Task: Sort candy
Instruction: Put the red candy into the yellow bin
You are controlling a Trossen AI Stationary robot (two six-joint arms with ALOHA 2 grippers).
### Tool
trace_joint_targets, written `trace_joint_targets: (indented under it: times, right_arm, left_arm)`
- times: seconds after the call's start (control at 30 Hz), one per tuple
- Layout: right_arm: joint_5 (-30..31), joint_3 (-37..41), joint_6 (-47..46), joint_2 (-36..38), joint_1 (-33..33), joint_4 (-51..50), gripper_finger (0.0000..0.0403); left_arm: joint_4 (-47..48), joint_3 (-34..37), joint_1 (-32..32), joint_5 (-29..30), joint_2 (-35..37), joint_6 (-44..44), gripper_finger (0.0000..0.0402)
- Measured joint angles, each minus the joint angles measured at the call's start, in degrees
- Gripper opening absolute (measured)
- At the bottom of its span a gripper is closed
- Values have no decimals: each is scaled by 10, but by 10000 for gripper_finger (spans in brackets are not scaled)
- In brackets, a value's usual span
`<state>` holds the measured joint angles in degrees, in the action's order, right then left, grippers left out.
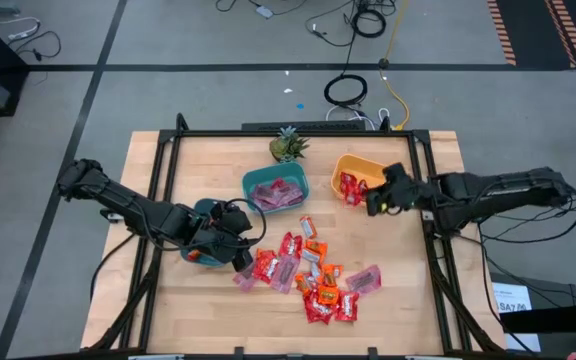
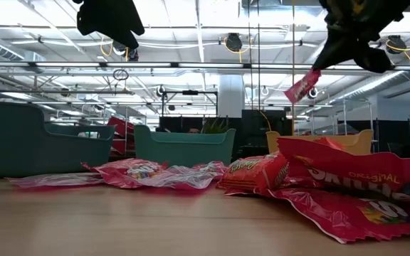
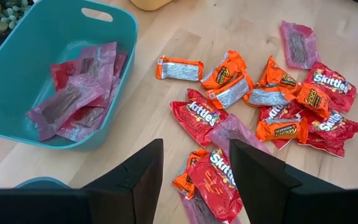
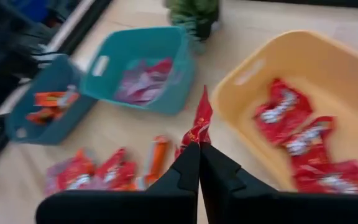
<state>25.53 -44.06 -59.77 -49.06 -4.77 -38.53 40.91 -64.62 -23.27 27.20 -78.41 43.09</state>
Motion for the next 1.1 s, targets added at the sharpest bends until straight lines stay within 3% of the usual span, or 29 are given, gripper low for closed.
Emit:
trace_joint_targets:
  times: [0.6,0.9,1.1]
  right_arm:
    - [-94,0,206,-12,256,-47,0]
    - [-94,0,215,-12,291,-67,2]
    - [-97,0,215,-12,291,-81,40]
  left_arm:
    - [0,0,0,0,0,0,193]
    - [0,0,0,0,0,0,193]
    - [1,0,0,0,0,0,193]
